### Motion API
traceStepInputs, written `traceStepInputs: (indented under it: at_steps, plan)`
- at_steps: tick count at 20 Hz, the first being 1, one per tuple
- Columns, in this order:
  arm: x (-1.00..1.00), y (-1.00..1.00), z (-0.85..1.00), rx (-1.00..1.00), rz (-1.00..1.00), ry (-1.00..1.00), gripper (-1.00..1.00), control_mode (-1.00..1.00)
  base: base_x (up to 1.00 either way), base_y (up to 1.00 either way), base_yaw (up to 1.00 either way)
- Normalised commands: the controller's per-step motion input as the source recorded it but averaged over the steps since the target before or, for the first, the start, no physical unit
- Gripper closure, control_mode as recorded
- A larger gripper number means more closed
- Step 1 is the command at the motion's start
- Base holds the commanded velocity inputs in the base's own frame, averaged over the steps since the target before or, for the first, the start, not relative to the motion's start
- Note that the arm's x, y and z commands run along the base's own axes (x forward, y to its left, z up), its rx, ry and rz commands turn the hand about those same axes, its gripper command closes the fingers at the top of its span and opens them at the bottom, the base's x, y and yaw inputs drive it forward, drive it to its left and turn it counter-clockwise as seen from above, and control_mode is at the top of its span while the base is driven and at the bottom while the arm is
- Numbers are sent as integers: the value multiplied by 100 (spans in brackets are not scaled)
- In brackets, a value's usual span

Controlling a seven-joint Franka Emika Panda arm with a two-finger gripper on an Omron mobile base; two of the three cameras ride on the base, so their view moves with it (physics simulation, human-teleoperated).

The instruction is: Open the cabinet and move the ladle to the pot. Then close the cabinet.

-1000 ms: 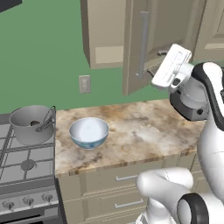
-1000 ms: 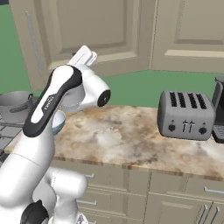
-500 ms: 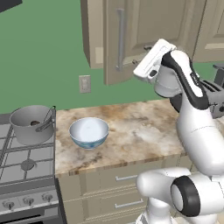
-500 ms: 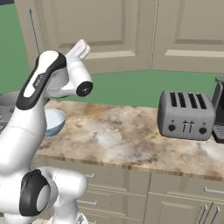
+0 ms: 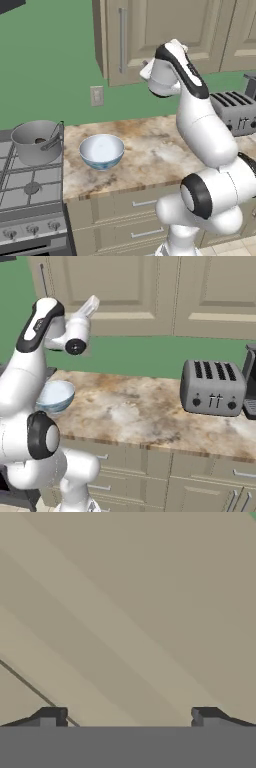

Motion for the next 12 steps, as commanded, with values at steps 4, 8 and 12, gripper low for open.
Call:
traceStepInputs:
  at_steps: [4, 8, 12]
  plan:
    - [78, 0, -11, -4, -29, 0, -100, -100, 0, 0, 0]
    - [81, 0, -11, -5, -28, 1, -100, -100, 0, 0, 0]
    - [82, 0, -17, -6, -28, 4, -100, -100, 0, 0, 0]
